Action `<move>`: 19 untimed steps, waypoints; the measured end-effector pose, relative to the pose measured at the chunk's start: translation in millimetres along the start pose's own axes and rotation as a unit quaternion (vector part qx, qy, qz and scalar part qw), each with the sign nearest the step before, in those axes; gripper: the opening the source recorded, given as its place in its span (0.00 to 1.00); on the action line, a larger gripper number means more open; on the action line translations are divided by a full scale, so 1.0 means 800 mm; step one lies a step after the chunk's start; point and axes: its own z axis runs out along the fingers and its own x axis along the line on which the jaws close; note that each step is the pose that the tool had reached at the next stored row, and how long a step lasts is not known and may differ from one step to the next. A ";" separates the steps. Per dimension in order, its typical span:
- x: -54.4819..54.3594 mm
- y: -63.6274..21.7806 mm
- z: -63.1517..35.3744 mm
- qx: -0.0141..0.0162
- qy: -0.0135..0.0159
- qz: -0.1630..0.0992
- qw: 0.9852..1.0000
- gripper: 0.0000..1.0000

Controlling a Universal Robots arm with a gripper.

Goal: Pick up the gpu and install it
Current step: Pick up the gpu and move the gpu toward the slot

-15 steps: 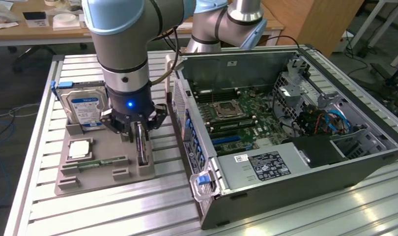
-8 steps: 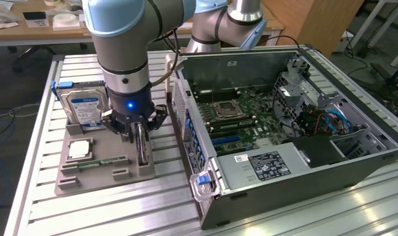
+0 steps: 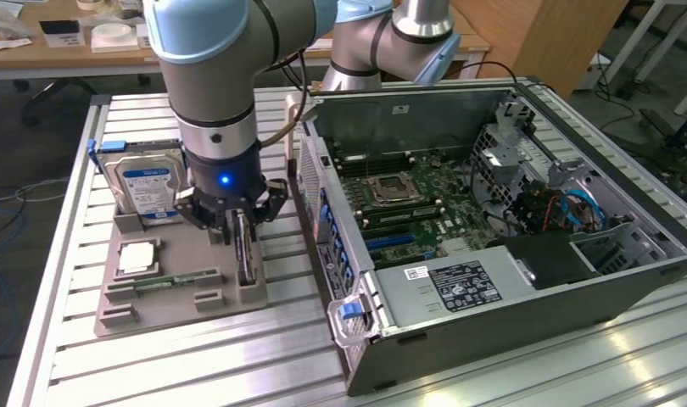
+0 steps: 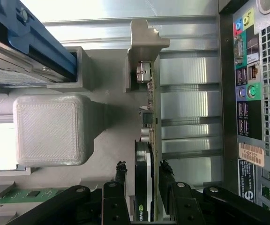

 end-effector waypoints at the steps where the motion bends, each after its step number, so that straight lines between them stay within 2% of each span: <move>1: 0.000 0.000 0.001 0.000 0.000 0.000 1.000 0.42; 19: -0.001 0.000 0.001 0.000 0.000 0.000 1.000 0.42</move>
